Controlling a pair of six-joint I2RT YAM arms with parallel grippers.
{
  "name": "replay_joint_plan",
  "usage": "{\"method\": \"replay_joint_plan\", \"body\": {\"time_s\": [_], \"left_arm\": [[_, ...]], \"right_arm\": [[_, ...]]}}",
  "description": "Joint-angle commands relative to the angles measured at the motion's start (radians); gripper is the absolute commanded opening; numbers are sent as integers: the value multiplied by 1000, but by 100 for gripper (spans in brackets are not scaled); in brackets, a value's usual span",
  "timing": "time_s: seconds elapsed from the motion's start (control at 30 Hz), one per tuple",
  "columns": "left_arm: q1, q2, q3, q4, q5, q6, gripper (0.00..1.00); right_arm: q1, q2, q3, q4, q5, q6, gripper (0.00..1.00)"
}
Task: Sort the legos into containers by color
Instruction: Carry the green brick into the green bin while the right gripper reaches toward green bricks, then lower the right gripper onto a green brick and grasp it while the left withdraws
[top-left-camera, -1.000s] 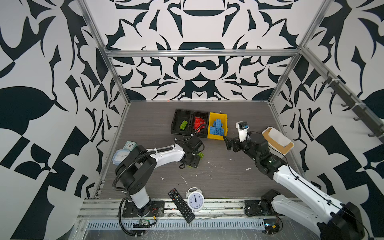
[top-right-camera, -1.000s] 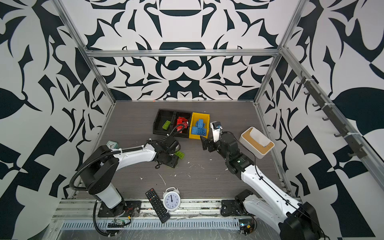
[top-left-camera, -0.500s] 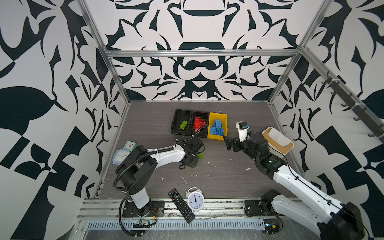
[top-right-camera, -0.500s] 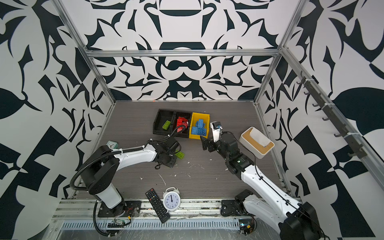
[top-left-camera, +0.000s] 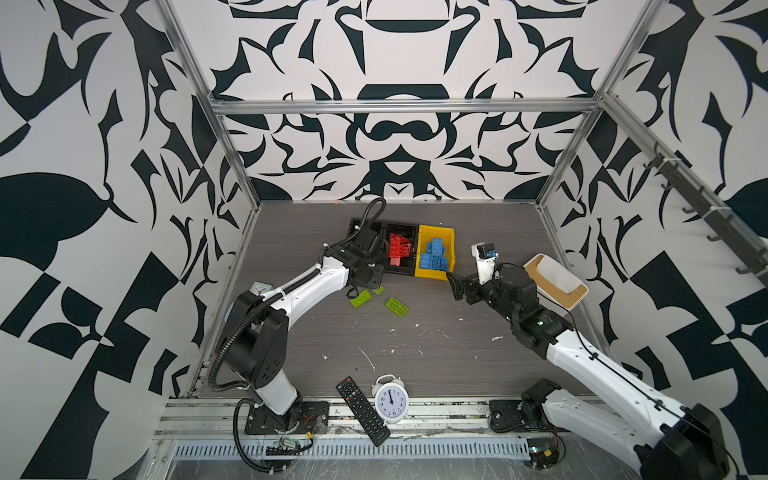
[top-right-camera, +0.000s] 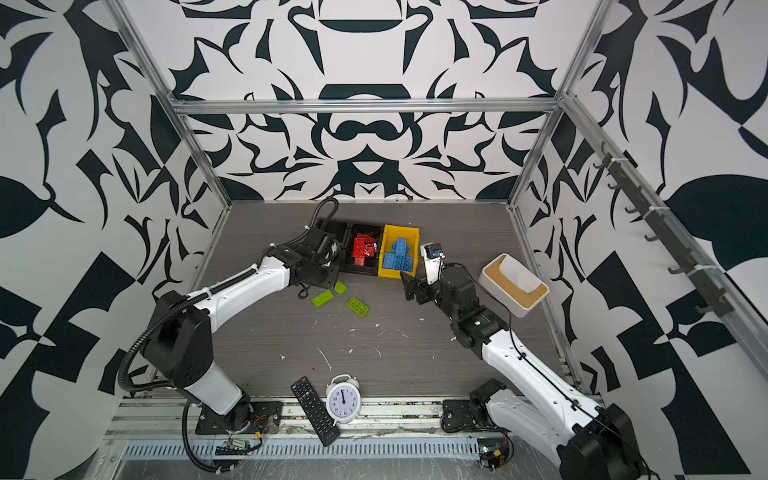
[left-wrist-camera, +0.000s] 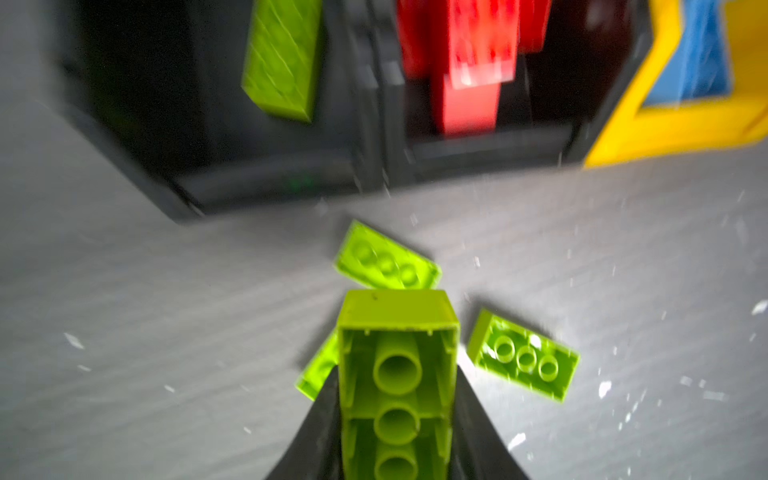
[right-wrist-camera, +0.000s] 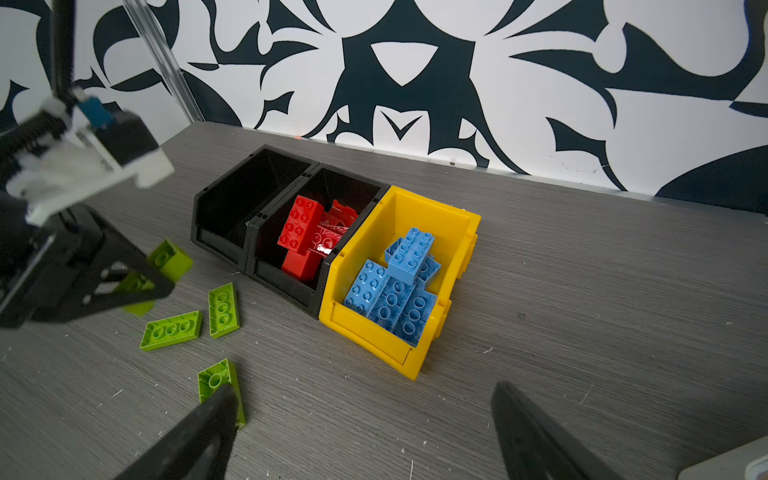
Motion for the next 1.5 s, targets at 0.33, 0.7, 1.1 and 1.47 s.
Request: {"method": "replay_joint_plan", "body": {"time_s": [0.33,0.7,1.1,1.47], "left_arm": [[115,334,413,-8,24,174,18],[160,477,490,16,80,181,28],[175,442,488,36,93,188,68],[209,44,112,226,153,51,81]], "right_arm": [[27,239,187,-148,-262,-46,76],[116,303,204,-144,-249,-101,77],[227,430,273,-192,-178,-148,77],[308,625,404,-258,-71,-166,73]]}}
